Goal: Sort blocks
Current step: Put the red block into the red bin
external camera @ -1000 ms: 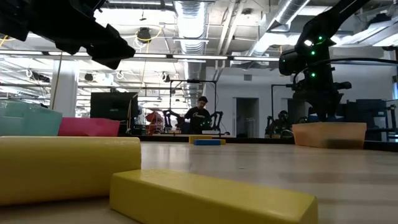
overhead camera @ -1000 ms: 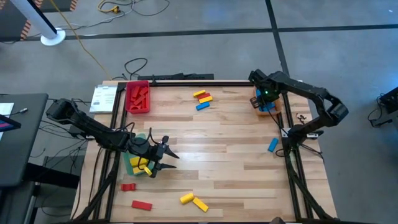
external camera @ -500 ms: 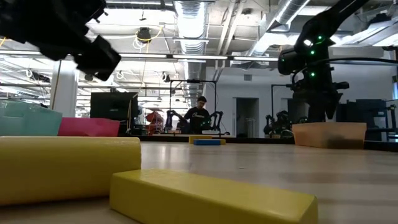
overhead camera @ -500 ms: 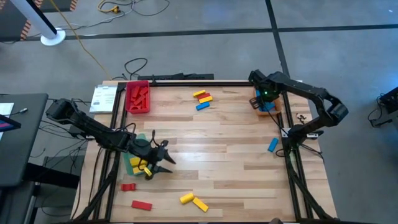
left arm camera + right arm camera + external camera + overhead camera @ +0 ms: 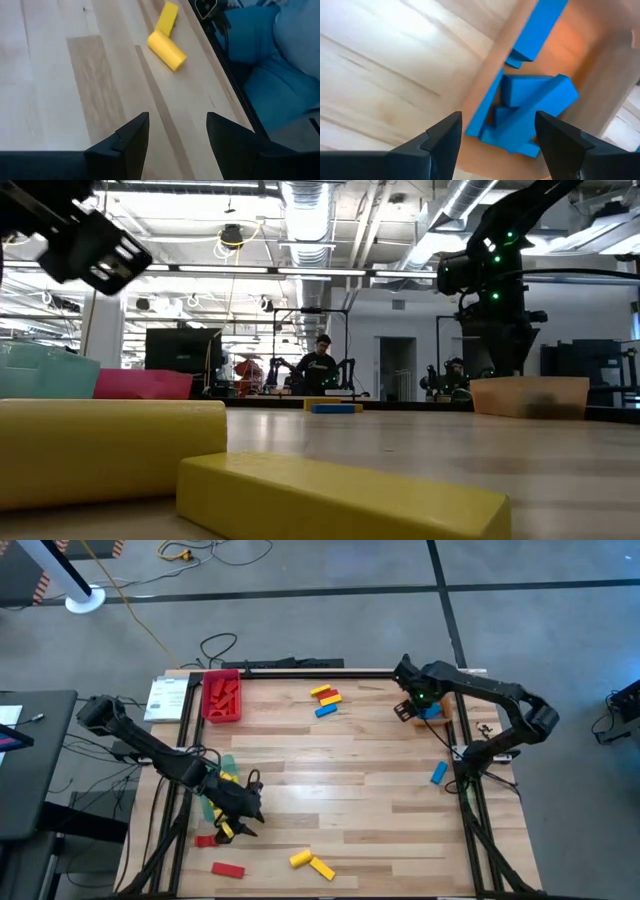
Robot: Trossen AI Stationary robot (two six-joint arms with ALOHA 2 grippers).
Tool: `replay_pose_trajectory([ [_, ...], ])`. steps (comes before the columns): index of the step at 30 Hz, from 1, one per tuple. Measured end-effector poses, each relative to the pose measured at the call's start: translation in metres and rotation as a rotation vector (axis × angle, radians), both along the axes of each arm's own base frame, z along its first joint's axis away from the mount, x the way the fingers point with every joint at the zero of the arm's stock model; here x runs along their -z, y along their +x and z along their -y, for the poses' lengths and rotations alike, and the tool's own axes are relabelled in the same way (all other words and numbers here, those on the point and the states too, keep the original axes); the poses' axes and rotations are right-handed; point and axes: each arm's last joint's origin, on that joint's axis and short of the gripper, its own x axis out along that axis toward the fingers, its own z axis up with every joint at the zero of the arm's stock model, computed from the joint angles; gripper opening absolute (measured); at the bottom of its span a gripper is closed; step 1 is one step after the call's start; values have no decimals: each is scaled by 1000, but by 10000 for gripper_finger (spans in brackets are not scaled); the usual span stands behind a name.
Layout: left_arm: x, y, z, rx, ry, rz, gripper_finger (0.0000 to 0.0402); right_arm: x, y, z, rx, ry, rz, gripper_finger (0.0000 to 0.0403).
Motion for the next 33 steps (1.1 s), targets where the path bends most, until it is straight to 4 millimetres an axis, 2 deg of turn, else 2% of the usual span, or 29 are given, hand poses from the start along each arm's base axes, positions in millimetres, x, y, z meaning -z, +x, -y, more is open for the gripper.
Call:
replay_pose_trajectory([
  [4,-8,-7,12,6,-13,-60,194,0,8,-8,-44,-2,1,263],
  [9,-7,-20,29,-32,-52,-124,194,0,19,-22,-98,-8,8,262],
  [15,0,-37,57,-52,19,-92,194,0,33,-40,-171,-18,23,261],
  [22,27,-49,88,-62,73,-153,194,-7,46,-63,-245,-64,76,260],
  [25,40,-51,99,-56,90,-216,194,-12,49,-72,-270,-84,119,260],
  [33,45,-37,141,-9,277,-293,194,-26,51,-87,-302,-127,222,260],
])
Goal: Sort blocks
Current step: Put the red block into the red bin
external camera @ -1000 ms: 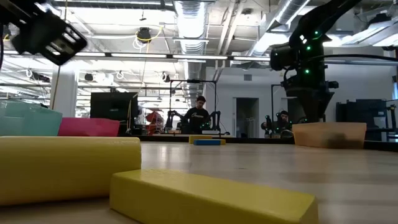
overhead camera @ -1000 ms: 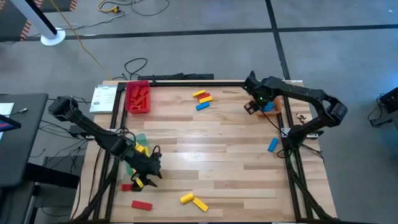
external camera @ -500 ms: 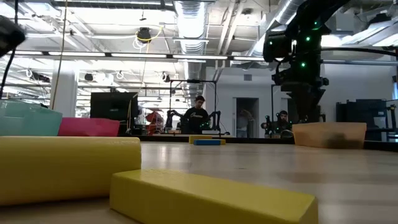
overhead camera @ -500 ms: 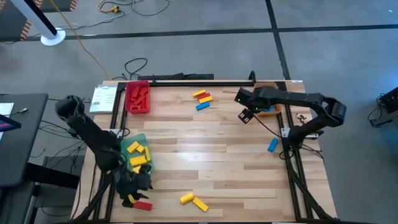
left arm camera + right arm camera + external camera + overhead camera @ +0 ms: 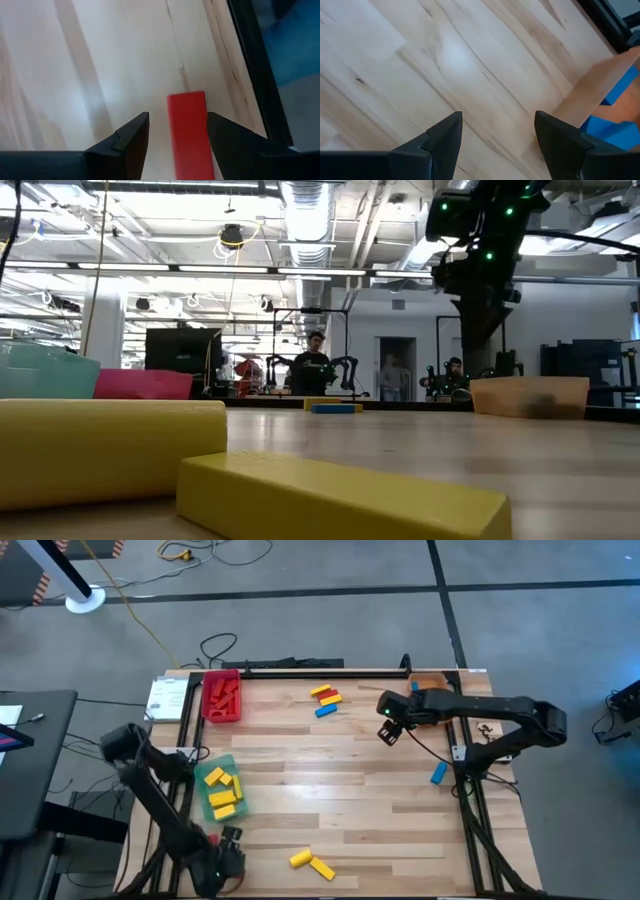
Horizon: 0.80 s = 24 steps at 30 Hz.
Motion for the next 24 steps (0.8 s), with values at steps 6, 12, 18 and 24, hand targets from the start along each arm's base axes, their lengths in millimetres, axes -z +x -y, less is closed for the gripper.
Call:
replay_pose_trajectory([
  [6,8,4,29,27,135,-70,194,-3,4,-8,-27,-10,38,260],
  [12,13,3,38,-18,173,-67,194,-3,8,-12,-49,-17,60,260],
  [18,15,0,32,-135,210,-79,193,-4,12,-18,-77,-23,86,260],
  [24,15,0,32,-142,206,-80,133,-4,14,-25,-104,-23,89,260],
])
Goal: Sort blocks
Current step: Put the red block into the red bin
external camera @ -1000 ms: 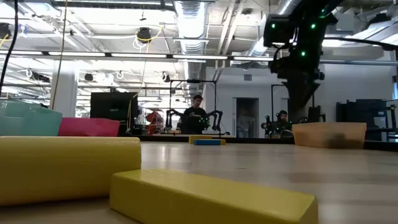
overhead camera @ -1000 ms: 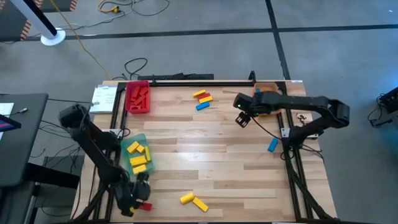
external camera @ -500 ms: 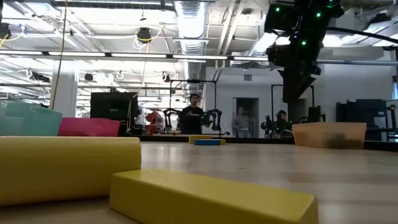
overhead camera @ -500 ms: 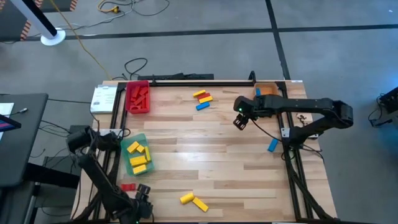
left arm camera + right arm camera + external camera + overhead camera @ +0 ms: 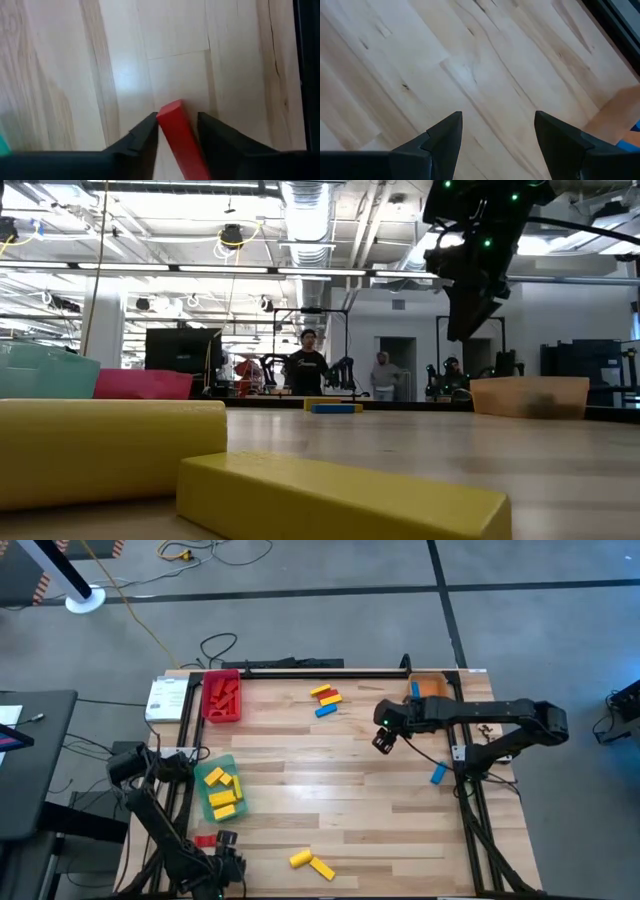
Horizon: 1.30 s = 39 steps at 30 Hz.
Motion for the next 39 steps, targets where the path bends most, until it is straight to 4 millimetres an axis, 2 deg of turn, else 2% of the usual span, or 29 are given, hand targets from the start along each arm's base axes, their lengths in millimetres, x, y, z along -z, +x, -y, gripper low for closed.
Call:
replay_pose_trajectory([
  [4,0,0,0,24,5,-3,69,0,2,-3,-12,-2,14,260],
  [6,0,0,0,39,7,-6,50,-1,3,-5,-17,-3,23,260],
  [12,-1,4,-2,59,25,0,50,-1,6,-13,-54,-5,39,260],
  [17,-7,19,-9,71,128,116,50,-4,14,-30,-150,-22,95,260],
  [22,-16,37,-21,92,299,227,53,-10,25,-56,-281,-42,194,260],
  [28,-19,49,-42,117,520,238,55,-21,36,-93,-418,-45,376,260],
  [33,-22,61,-61,79,688,290,56,-28,37,-122,-538,-56,471,260],
  [39,-37,78,-78,17,746,382,56,-18,42,-141,-563,-100,465,260],
])
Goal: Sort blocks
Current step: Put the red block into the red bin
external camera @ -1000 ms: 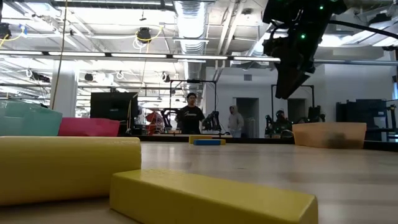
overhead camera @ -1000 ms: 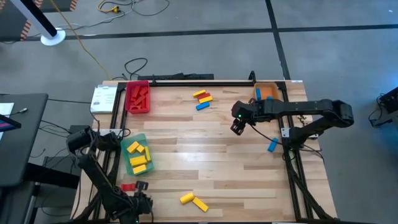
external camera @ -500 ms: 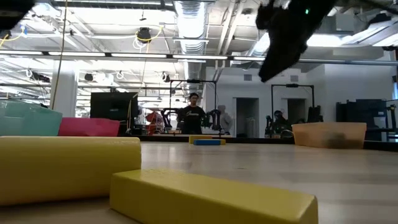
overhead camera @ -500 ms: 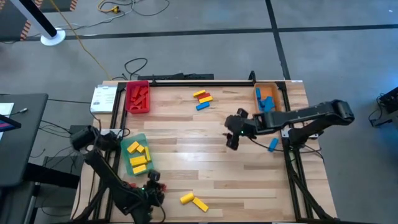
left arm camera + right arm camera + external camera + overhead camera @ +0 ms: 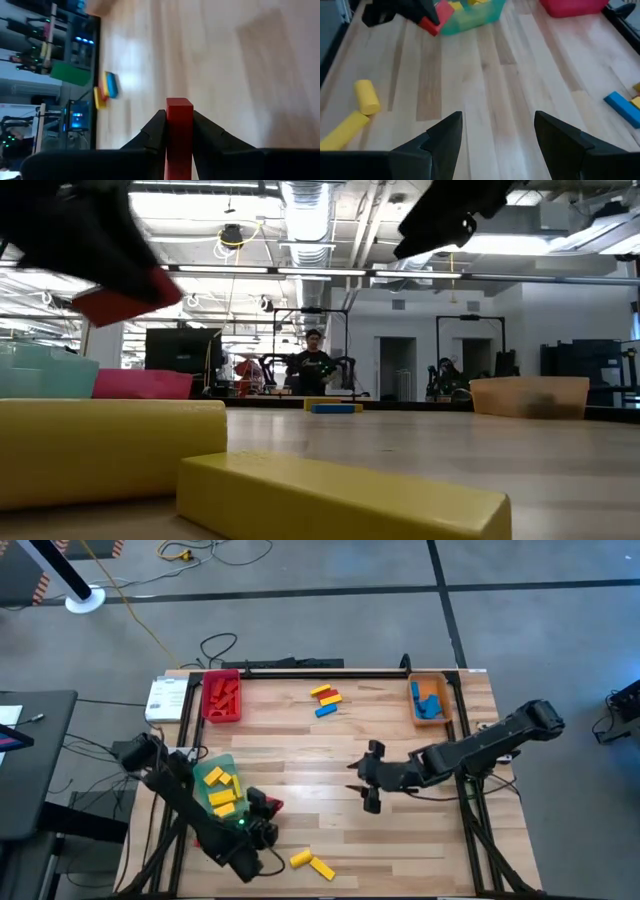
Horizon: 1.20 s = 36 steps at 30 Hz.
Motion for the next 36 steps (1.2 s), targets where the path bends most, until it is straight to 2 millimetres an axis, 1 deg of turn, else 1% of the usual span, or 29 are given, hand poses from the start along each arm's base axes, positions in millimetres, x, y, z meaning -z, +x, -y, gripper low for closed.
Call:
replay_pose_trajectory([
  [4,-14,9,-14,4,-21,66,57,19,12,-9,-16,-16,-39,260],
  [9,-32,13,-35,33,-87,192,57,44,31,-16,-40,-46,-49,260],
  [12,-43,13,-51,87,-181,303,57,55,42,-22,-66,-61,-12,260],
  [15,-51,8,-70,175,-294,441,57,61,51,-27,-94,-80,44,260],
  [19,-56,-4,-97,320,-434,642,57,59,59,-30,-117,-95,128,260],
  [22,-56,-13,-114,436,-510,787,57,51,64,-29,-100,-111,215,260],
  [25,-55,-19,-125,534,-550,907,57,42,68,-27,-98,-125,312,260],
  [28,-54,-20,-132,583,-554,948,57,34,74,-24,-84,-123,414,260],
  [32,-55,-18,-137,630,-558,946,57,35,80,-16,-80,-120,456,260],
  [36,-58,-17,-141,652,-550,974,57,33,85,-6,-93,-79,505,260],
])
